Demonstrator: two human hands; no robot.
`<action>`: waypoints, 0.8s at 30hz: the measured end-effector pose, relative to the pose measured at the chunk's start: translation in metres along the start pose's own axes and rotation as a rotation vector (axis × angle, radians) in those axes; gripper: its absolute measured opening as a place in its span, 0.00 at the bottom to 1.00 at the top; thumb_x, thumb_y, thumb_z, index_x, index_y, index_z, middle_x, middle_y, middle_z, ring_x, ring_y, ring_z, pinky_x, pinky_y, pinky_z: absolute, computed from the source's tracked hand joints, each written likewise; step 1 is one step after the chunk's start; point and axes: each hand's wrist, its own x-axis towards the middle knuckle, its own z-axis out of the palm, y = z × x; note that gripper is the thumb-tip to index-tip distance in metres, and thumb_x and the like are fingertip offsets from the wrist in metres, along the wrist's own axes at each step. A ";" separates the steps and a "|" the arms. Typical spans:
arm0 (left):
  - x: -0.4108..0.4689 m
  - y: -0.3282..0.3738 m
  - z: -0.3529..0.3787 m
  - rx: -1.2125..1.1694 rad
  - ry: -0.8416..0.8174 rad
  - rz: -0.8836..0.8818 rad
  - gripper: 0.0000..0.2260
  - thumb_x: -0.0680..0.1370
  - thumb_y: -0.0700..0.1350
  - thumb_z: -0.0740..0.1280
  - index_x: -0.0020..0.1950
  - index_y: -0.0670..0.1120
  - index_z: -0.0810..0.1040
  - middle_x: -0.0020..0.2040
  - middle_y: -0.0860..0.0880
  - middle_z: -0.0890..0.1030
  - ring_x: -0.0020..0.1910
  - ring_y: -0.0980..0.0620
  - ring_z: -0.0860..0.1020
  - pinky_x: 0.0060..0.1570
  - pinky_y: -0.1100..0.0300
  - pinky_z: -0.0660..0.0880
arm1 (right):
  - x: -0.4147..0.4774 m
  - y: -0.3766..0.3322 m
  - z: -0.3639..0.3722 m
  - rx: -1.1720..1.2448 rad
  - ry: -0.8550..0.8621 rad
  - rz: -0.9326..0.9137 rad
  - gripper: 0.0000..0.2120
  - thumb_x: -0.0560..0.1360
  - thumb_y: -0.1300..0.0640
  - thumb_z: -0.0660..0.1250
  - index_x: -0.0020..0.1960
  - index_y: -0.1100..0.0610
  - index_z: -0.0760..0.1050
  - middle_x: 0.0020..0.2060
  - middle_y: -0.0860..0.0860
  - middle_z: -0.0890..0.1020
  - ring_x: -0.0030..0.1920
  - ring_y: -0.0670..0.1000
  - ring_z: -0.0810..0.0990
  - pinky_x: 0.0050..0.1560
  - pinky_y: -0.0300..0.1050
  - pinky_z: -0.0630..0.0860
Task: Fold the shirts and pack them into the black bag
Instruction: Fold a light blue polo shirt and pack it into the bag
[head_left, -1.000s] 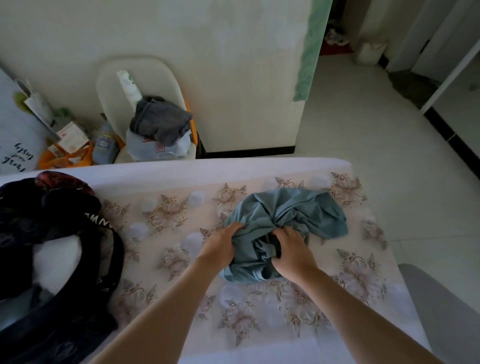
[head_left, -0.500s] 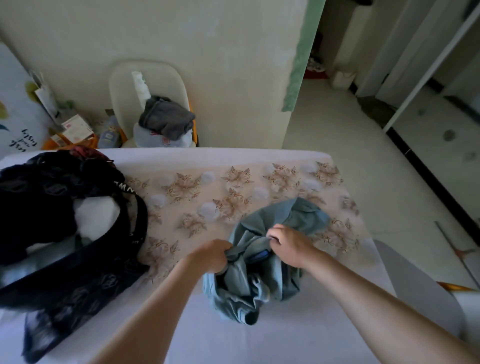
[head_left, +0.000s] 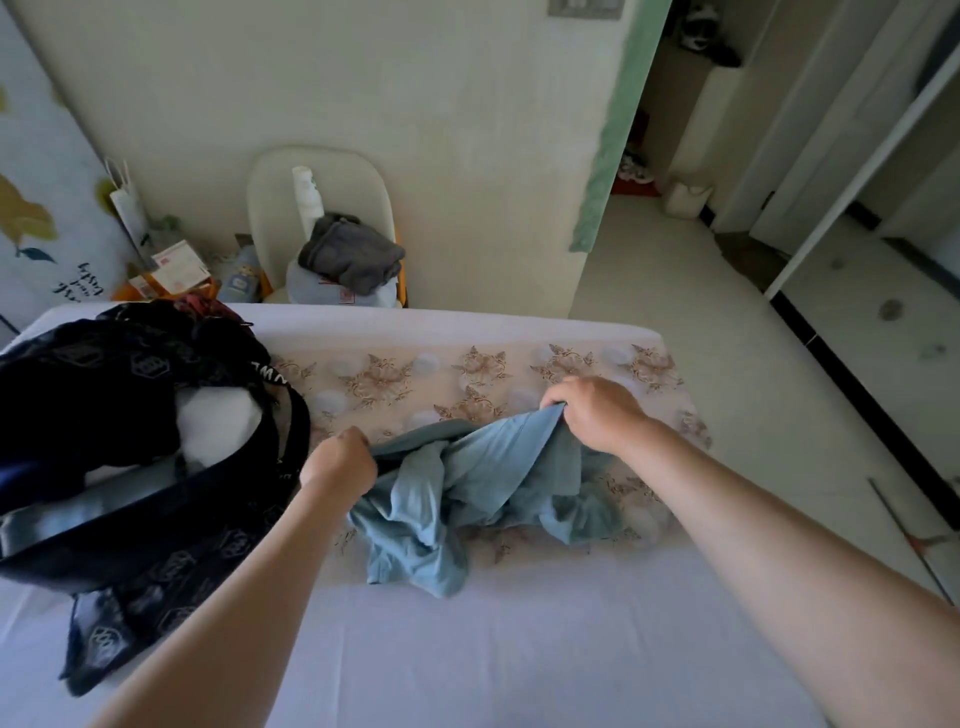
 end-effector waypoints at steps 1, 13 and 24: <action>-0.001 -0.005 0.005 0.040 0.024 -0.012 0.18 0.77 0.38 0.61 0.67 0.47 0.72 0.61 0.43 0.76 0.58 0.42 0.75 0.53 0.49 0.77 | -0.001 0.000 0.007 0.109 -0.043 0.015 0.15 0.79 0.63 0.59 0.53 0.47 0.80 0.46 0.44 0.81 0.41 0.50 0.80 0.37 0.45 0.73; -0.010 0.072 0.059 0.130 -0.067 0.457 0.17 0.79 0.57 0.64 0.65 0.53 0.74 0.61 0.48 0.80 0.58 0.46 0.78 0.55 0.54 0.75 | 0.028 -0.005 0.043 0.574 0.078 0.148 0.09 0.84 0.58 0.55 0.53 0.48 0.72 0.41 0.51 0.80 0.32 0.49 0.73 0.33 0.46 0.67; 0.071 0.154 -0.057 -0.489 0.209 0.347 0.11 0.83 0.46 0.55 0.58 0.50 0.77 0.46 0.48 0.85 0.41 0.47 0.82 0.44 0.51 0.80 | 0.122 0.011 -0.041 1.311 0.272 0.263 0.21 0.80 0.57 0.66 0.72 0.51 0.69 0.63 0.52 0.80 0.56 0.51 0.83 0.60 0.51 0.79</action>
